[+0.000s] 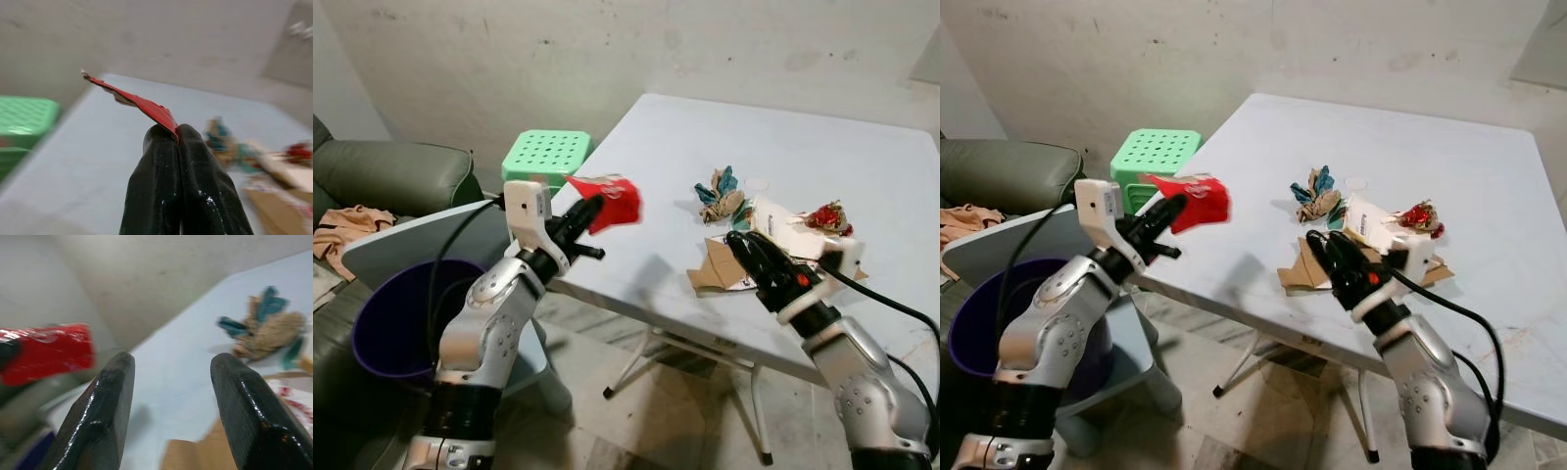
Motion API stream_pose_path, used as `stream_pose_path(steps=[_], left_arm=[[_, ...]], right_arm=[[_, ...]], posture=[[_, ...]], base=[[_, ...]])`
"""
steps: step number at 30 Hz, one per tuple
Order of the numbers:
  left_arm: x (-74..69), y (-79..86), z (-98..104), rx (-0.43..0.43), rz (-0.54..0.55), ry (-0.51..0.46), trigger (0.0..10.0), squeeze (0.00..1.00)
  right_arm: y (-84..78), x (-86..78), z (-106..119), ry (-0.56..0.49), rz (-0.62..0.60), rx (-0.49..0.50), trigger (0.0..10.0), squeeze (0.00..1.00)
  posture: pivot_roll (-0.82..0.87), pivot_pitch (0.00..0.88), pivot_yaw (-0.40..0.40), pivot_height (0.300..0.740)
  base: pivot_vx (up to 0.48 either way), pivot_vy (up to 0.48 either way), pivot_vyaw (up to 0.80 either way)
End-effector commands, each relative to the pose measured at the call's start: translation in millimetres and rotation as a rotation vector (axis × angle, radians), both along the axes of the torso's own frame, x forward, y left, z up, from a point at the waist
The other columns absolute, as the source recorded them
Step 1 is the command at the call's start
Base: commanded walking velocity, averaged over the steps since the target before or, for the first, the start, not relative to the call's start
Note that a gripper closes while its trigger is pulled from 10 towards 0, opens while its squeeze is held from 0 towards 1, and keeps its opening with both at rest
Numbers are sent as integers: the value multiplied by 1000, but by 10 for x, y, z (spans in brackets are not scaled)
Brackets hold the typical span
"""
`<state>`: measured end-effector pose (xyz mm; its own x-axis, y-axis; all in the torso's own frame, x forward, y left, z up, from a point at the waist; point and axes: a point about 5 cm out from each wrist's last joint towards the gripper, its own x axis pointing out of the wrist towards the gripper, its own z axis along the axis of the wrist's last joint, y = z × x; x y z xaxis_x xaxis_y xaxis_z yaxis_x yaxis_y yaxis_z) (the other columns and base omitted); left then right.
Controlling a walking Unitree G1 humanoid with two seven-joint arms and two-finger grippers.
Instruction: Picking trash to rubbish bin
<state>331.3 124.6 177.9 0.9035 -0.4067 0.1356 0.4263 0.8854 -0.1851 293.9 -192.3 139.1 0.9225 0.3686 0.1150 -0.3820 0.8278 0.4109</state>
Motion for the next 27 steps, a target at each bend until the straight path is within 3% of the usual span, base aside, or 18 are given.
stream_pose_path(steps=[1, 3, 5, 8, 12, 17, 27], left_arm=[[32, 26, 18, 68, 53, -36, 10000, 0], [48, 25, -12, 158, 138, -74, 10000, 0], [61, 11, -74, 209, 168, -51, 10000, 0], [57, 4, -105, 237, 216, -74, 10000, 0], [39, 14, -139, 205, 252, -78, 10000, 0], [-10, 105, -197, 245, 326, -113, 10000, 0], [-158, 100, -245, 131, 326, -135, 10000, 0]], right_arm=[[18, 42, 10, 6, -44, -46, 10000, 0], [22, 102, -47, 59, -121, -134, 10000, 0], [28, 129, -95, 99, -139, -201, 10000, 0], [64, 158, -80, 2, -168, -404, 10000, 0], [77, 168, -82, -17, -205, -400, 10000, 0], [100, 159, -93, -50, -234, -460, 10000, 0], [99, 153, -131, -64, -300, -474, 10000, 0]], posture=[[75, 20, 30, 740], [77, 21, 31, 740], [75, 22, 32, 740], [71, 24, 30, 740], [74, 21, 28, 740], [76, 19, 25, 740], [94, 25, 16, 740]], base=[[0, 0, 0], [0, 0, 0], [0, 0, 0], [0, 0, 0], [0, 0, 0], [0, 0, 0], [0, 0, 0]])
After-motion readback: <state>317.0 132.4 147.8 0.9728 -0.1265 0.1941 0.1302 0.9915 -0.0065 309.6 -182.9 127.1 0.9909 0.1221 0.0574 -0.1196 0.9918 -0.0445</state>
